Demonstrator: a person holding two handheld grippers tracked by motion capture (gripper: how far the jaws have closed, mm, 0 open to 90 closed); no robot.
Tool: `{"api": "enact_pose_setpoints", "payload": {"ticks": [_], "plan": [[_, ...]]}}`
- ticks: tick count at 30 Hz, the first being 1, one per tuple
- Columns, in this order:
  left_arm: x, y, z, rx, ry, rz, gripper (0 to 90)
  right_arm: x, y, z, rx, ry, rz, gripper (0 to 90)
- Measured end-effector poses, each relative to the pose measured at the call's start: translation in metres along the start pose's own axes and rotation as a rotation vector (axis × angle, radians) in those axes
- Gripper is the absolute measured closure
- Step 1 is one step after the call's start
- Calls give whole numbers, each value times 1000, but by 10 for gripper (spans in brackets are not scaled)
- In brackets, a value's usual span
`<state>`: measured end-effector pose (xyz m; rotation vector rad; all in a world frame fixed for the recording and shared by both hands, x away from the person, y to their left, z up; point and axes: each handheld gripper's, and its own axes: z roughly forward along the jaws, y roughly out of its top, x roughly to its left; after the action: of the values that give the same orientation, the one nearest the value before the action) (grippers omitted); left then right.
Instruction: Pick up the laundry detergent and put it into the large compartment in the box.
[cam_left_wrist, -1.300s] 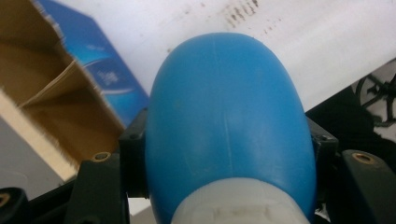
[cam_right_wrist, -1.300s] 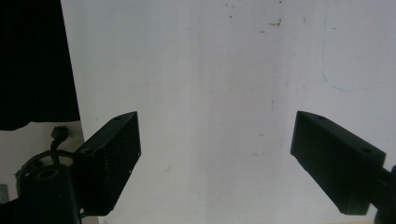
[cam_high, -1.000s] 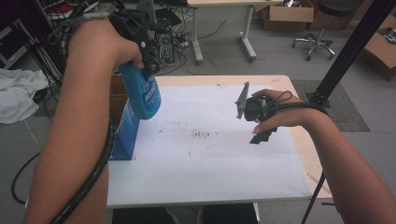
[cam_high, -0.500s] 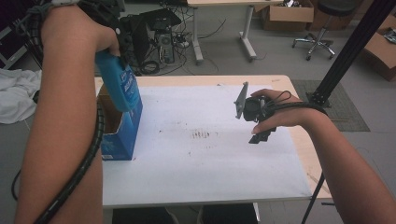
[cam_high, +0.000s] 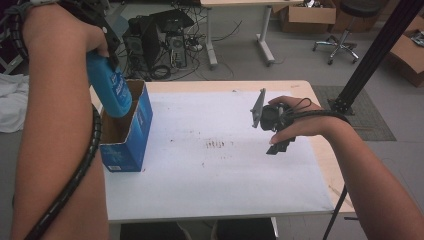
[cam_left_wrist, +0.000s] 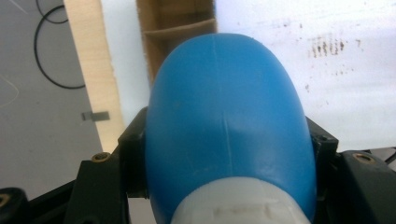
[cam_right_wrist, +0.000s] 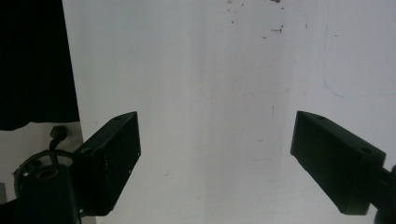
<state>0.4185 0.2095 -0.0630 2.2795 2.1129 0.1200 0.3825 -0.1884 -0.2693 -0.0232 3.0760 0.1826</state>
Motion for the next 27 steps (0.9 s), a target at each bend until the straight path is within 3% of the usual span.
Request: {"api": "enact_pose_setpoints", "payload": {"ticks": [4,12,27], "plan": [[4,1,1,-17,21,-6,377,-1,0,0,-2,3,1,161],[11,4,10,-18,23,-12,377,-2,-1,1,-1,6,3,161],[27,6,64,-10,16,-30,377,-1,-1,0,-1,4,-1,161]]}}
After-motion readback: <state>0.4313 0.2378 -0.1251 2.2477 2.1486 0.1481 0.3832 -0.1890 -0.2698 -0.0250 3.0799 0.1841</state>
